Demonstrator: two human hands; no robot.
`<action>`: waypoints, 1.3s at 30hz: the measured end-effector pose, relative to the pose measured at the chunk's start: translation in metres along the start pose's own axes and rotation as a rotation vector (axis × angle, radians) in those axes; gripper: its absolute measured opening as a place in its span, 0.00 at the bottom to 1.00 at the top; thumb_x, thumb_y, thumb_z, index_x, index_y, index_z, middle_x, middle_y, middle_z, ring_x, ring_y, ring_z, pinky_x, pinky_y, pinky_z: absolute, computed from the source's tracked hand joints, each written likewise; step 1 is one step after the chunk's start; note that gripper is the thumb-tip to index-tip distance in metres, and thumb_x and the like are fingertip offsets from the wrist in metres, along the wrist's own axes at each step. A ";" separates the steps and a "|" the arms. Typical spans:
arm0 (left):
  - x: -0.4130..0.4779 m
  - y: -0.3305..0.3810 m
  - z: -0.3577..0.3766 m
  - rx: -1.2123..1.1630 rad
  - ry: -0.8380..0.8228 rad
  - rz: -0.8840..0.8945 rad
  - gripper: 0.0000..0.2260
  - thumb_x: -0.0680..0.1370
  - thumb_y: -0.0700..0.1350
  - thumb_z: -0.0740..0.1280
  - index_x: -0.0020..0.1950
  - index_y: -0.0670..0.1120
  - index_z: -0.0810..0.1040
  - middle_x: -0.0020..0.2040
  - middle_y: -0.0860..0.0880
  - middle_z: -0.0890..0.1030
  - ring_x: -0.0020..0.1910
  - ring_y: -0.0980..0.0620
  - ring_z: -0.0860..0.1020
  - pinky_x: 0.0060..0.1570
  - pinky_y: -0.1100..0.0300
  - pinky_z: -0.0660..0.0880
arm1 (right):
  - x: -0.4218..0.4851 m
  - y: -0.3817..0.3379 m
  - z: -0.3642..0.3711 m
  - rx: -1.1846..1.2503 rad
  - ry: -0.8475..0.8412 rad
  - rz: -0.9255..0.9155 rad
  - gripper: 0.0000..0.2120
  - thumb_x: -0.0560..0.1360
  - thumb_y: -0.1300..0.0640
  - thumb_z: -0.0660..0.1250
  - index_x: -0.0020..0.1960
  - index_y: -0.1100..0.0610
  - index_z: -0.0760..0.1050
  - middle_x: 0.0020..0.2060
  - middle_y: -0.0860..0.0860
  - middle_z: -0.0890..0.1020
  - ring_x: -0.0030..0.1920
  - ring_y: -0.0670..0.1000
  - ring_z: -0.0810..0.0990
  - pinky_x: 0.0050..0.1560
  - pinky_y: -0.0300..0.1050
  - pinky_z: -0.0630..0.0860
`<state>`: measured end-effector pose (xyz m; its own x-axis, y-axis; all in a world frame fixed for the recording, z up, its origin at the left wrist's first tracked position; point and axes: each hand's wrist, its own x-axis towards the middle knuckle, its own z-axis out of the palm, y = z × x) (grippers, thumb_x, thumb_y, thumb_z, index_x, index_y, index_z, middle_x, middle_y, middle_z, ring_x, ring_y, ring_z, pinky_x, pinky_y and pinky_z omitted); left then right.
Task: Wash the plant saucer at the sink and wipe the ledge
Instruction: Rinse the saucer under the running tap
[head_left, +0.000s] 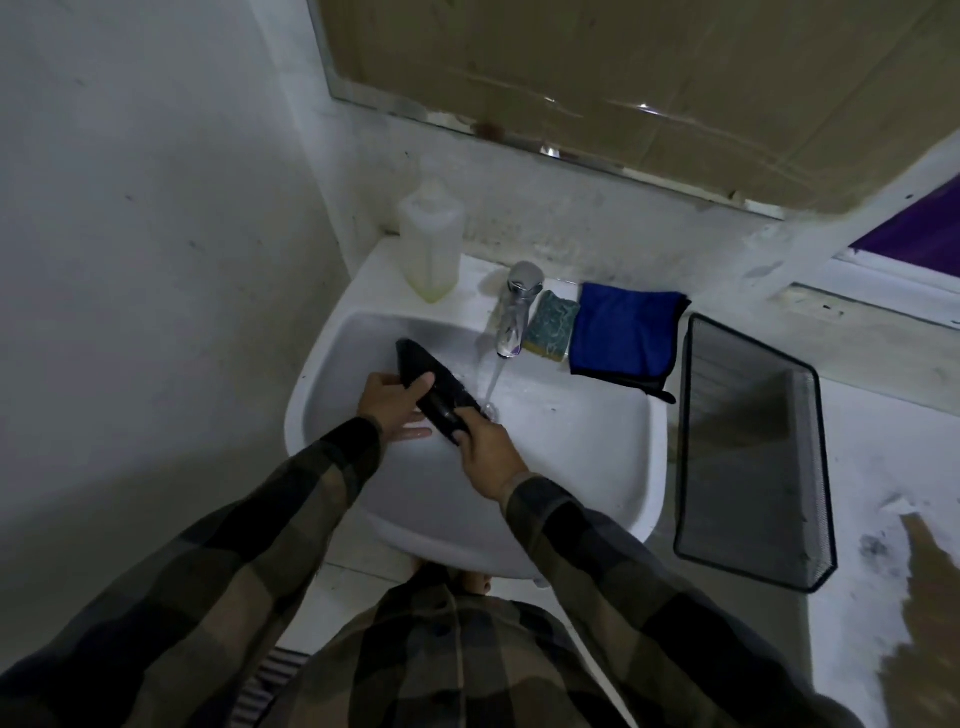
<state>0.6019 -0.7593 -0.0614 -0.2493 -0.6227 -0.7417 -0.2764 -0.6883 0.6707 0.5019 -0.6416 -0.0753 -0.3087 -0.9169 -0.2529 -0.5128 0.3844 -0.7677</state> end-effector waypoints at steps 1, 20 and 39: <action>-0.003 0.003 0.006 -0.004 -0.009 0.023 0.23 0.76 0.46 0.69 0.67 0.41 0.66 0.59 0.40 0.74 0.48 0.44 0.78 0.44 0.49 0.79 | 0.000 0.000 -0.004 0.036 0.059 0.010 0.15 0.80 0.64 0.57 0.65 0.64 0.70 0.58 0.63 0.77 0.57 0.60 0.76 0.51 0.39 0.67; 0.032 -0.046 0.056 1.491 -0.201 0.720 0.24 0.82 0.57 0.46 0.78 0.55 0.46 0.79 0.46 0.43 0.77 0.43 0.43 0.74 0.50 0.43 | 0.002 0.067 -0.009 1.301 0.566 0.861 0.18 0.82 0.56 0.53 0.63 0.66 0.72 0.60 0.61 0.77 0.59 0.61 0.75 0.62 0.52 0.72; 0.034 0.002 0.011 0.004 -0.330 -0.134 0.16 0.83 0.47 0.53 0.66 0.40 0.70 0.65 0.39 0.73 0.47 0.46 0.77 0.46 0.52 0.74 | -0.003 0.077 -0.029 0.301 0.339 0.665 0.27 0.80 0.50 0.56 0.75 0.61 0.57 0.72 0.60 0.62 0.71 0.61 0.63 0.72 0.51 0.60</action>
<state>0.5823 -0.7776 -0.0857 -0.4966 -0.3725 -0.7840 -0.3305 -0.7541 0.5676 0.4400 -0.6067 -0.1164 -0.7249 -0.4053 -0.5570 0.0867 0.7484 -0.6575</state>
